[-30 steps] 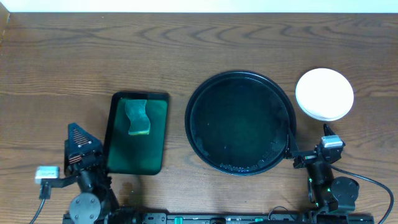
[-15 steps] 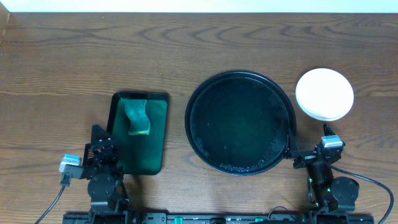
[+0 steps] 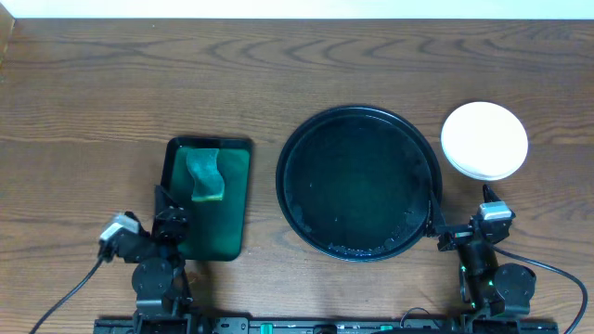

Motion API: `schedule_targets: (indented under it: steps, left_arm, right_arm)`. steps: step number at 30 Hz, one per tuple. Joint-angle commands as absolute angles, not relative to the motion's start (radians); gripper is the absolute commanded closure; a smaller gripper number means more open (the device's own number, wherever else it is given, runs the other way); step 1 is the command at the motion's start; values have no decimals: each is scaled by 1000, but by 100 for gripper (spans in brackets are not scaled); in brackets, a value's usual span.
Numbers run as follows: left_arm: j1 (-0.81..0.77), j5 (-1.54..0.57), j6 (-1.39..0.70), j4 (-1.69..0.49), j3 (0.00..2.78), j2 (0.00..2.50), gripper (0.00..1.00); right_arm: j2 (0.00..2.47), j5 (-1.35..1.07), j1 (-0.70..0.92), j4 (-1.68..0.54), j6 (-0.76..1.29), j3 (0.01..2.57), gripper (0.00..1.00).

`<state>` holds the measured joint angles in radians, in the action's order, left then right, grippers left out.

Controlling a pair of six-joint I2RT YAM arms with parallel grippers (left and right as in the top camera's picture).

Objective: Clean dirty plates on tray and stack at the side

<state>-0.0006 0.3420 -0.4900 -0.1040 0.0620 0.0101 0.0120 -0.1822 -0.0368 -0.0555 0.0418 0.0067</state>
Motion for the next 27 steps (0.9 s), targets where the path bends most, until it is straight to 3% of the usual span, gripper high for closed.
schedule_targets:
  steps: [1, 20, 27]
  left_arm:
    - [-28, 299, -261, -111, 32, 2, 12]
    - [-70, 291, 204, -114, 32, 2, 13]
    - [-70, 102, 243, -124, 31, 2, 13]
  right_arm:
    - [7, -173, -32, -60, 44, 6, 1]
    - [7, -173, -32, -60, 44, 6, 1]
    - [7, -172, -32, -60, 44, 6, 1]
